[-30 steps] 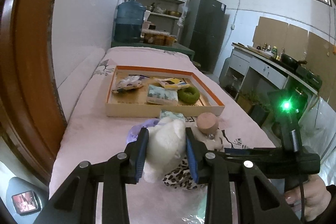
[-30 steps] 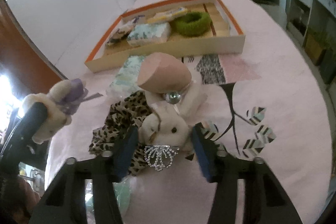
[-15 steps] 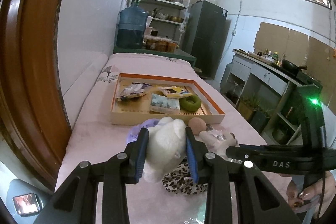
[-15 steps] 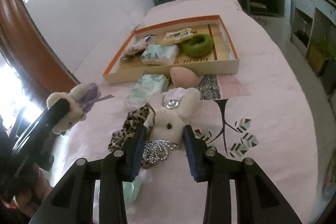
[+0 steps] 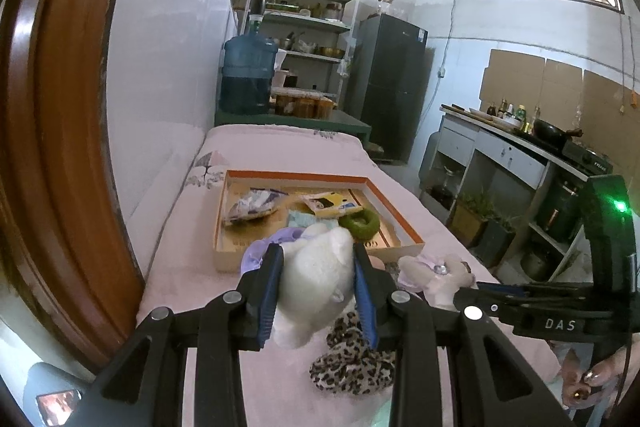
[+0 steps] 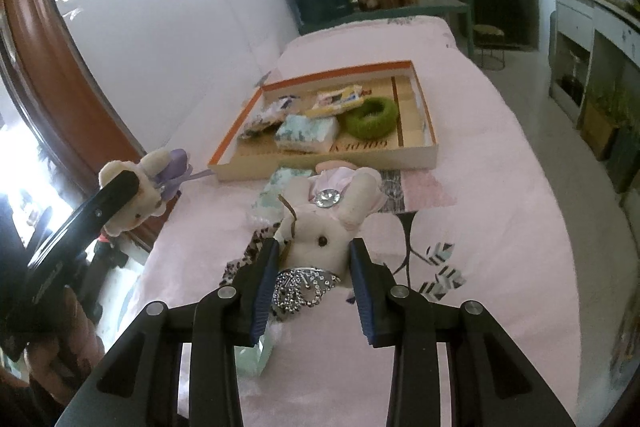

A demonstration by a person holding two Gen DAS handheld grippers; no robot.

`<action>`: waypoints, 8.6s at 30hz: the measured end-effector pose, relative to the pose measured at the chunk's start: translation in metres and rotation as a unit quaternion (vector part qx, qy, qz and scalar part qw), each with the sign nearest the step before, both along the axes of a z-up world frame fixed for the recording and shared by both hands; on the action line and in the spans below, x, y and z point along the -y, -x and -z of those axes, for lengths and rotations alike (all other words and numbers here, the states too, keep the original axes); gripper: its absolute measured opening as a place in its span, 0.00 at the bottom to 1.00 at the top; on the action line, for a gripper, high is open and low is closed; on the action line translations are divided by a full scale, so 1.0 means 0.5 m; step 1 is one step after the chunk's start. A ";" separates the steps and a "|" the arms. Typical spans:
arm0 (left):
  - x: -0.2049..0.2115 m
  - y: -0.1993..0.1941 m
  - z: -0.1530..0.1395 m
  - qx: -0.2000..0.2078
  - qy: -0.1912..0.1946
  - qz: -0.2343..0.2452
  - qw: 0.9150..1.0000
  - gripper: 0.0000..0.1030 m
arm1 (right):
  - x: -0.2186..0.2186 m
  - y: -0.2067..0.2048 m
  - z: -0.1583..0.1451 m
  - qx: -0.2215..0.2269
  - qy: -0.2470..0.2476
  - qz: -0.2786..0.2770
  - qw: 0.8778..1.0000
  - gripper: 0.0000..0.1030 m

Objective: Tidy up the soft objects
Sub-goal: 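Carry the white bunny with the left gripper while the right gripper carries the tiara bunny to the tray, then lower and release the white bunny with the left gripper while the right gripper releases the tiara bunny, then move both grippers back from the tray to the remaining items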

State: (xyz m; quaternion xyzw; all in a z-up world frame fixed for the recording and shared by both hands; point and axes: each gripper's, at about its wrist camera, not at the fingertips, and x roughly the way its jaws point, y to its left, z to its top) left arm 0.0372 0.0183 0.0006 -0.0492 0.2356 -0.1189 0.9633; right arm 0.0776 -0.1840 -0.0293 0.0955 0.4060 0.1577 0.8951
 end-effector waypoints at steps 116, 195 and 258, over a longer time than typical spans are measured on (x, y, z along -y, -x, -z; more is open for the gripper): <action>0.075 -0.557 0.128 -0.143 -0.021 0.039 0.989 0.48 | 0.033 -0.551 0.094 -0.041 0.004 0.006 0.999 0.49; 0.005 -0.141 -0.072 -0.061 -0.028 -0.049 0.997 0.50 | -0.056 -0.108 -0.101 0.056 0.023 -0.041 0.997 0.54; -0.028 -0.025 0.100 -0.106 0.005 -0.034 0.994 0.50 | -0.159 0.075 0.149 -0.055 0.041 -0.105 0.992 0.57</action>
